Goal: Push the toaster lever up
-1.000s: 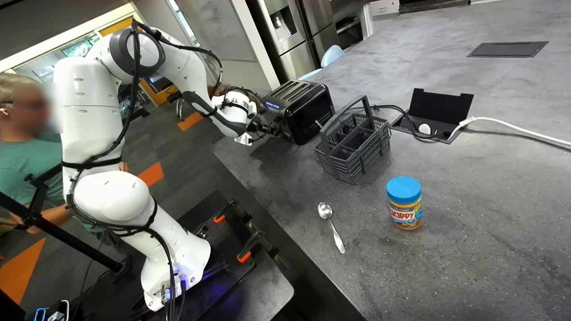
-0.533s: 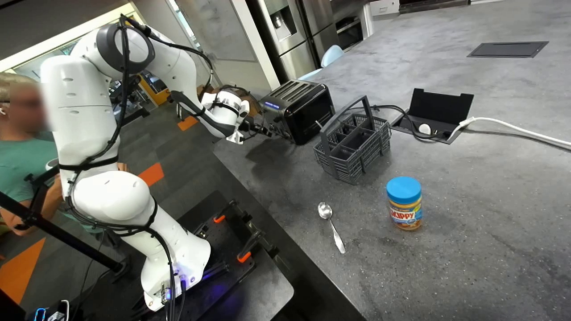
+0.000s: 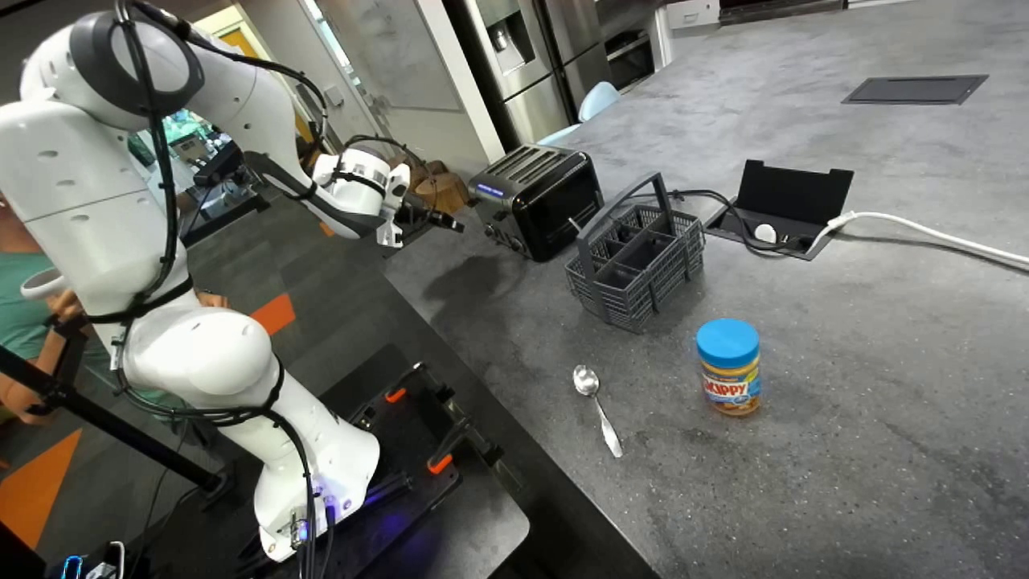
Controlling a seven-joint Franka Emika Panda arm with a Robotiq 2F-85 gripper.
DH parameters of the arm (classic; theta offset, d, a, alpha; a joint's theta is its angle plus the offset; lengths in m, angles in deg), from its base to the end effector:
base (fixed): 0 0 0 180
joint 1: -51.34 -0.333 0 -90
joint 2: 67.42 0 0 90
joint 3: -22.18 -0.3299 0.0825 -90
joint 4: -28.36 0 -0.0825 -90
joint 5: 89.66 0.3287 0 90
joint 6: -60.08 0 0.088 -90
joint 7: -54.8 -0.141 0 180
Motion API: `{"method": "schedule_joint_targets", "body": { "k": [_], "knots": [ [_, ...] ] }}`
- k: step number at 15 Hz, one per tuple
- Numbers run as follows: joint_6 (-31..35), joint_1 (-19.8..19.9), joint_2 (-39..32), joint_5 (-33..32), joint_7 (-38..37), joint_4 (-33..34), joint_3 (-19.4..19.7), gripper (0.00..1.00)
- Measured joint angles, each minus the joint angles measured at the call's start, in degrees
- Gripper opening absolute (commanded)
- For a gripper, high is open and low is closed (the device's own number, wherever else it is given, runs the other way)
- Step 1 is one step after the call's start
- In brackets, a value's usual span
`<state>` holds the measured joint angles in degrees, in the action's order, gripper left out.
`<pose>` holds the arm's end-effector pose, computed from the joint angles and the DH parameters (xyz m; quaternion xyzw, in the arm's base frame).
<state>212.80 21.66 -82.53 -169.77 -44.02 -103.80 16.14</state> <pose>0.4016 0.3055 0.2611 0.9465 0.0702 0.3046 0.0799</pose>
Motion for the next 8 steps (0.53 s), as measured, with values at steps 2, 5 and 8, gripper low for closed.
{"method": "schedule_joint_targets", "body": {
  "k": [2,5,8],
  "knots": [
    [-2.28,1.87,4.4,0.0,0.0,-2.63,-3.41,0.0],
    [-4.54,3.85,10.46,0.0,0.0,-6.11,-7.11,0.0],
    [-5.3,5.23,15.51,0.01,0.02,-8.96,-9.14,0.0]
  ]
}}
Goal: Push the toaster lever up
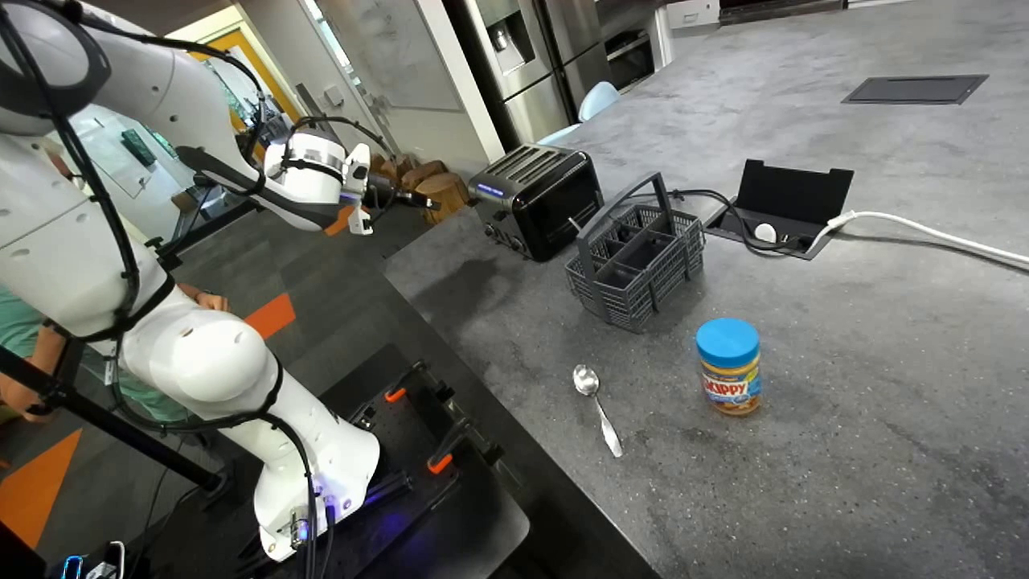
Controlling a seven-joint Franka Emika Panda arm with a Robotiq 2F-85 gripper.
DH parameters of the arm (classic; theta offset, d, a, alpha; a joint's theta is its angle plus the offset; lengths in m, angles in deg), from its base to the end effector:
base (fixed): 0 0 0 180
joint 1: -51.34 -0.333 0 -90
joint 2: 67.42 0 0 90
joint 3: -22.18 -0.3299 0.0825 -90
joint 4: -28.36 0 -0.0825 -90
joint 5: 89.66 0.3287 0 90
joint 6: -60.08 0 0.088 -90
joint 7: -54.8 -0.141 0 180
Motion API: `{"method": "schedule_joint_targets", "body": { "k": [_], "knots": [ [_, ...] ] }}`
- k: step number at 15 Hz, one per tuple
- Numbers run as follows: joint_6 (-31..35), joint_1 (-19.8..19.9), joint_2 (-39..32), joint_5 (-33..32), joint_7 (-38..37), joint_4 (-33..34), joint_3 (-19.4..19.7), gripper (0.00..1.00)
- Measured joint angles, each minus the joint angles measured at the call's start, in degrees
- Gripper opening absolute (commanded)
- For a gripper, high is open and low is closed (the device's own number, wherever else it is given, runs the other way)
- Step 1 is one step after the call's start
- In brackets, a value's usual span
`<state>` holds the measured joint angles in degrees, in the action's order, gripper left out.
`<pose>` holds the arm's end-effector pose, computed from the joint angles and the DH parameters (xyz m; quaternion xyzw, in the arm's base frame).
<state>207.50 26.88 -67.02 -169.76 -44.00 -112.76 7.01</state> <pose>0.3532 0.2902 0.3323 0.9215 0.0761 0.3693 0.0929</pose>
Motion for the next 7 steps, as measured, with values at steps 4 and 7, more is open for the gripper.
{"method": "schedule_joint_targets", "body": {
  "k": [4,7],
  "knots": [
    [0.0,0.97,4.47,0.0,0.03,-2.56,-0.91,0.0],
    [0.01,1.32,6.6,-0.02,0.03,-3.76,-0.95,0.0]
  ]
}}
